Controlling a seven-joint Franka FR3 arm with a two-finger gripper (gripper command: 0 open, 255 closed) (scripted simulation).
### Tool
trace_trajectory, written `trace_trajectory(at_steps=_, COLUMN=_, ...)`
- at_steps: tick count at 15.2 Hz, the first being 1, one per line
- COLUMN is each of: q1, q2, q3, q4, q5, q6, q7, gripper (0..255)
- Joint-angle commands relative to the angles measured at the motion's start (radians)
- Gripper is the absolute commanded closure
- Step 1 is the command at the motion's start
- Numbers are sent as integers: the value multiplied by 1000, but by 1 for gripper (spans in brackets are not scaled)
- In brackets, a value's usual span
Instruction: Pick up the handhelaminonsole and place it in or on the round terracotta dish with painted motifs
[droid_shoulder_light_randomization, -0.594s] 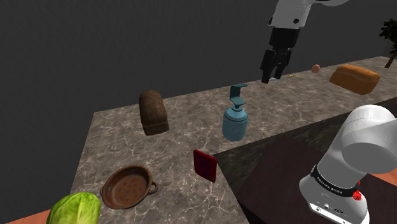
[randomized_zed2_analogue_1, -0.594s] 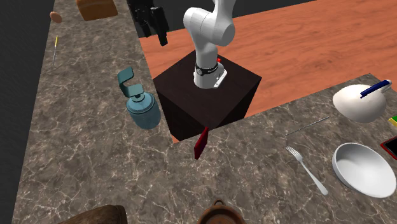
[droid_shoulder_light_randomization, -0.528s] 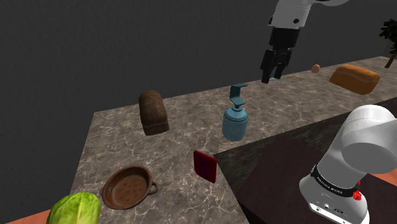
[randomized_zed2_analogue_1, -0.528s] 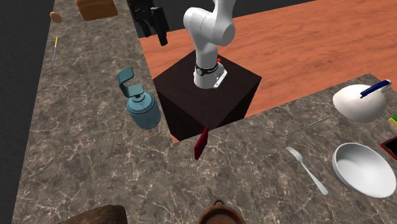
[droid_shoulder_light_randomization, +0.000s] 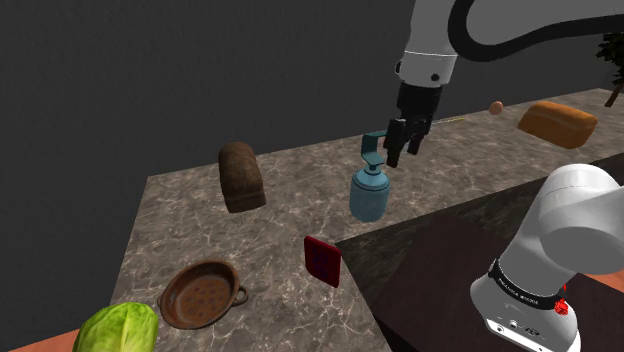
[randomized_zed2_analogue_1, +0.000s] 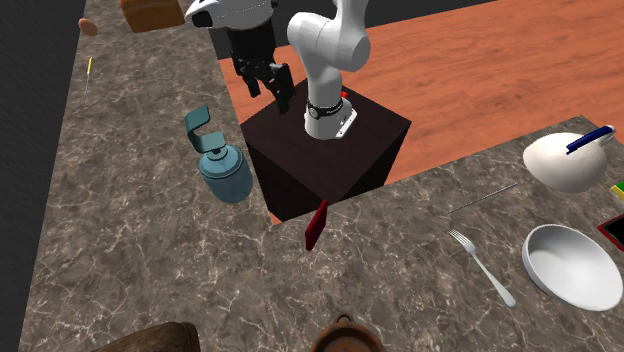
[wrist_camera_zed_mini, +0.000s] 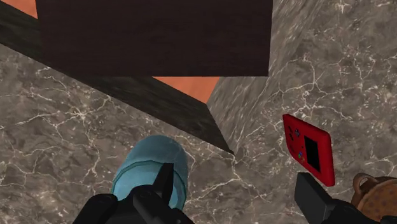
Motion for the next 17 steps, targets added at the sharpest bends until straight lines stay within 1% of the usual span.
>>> trace_trajectory(at_steps=1, q1=21, q2=18, q3=49, q4=-26, q5=22, q6=55, q7=32, gripper=0)
trace_trajectory(at_steps=6, q1=66, q2=97, q3=165, q4=-74, q5=65, q6=205, q7=103, gripper=0)
trace_trajectory(at_steps=11, q1=96, q2=221, q3=287, q4=-88, q5=86, q6=363, q7=183, gripper=0)
trace_trajectory(at_steps=14, q1=100, q2=315, q3=364, q4=-79, q5=77, q6=458, q7=240, gripper=0)
trace_trajectory(at_steps=17, q1=91, q2=423, q3=443, q4=-59, q5=42, q6=550, q7=311, gripper=0)
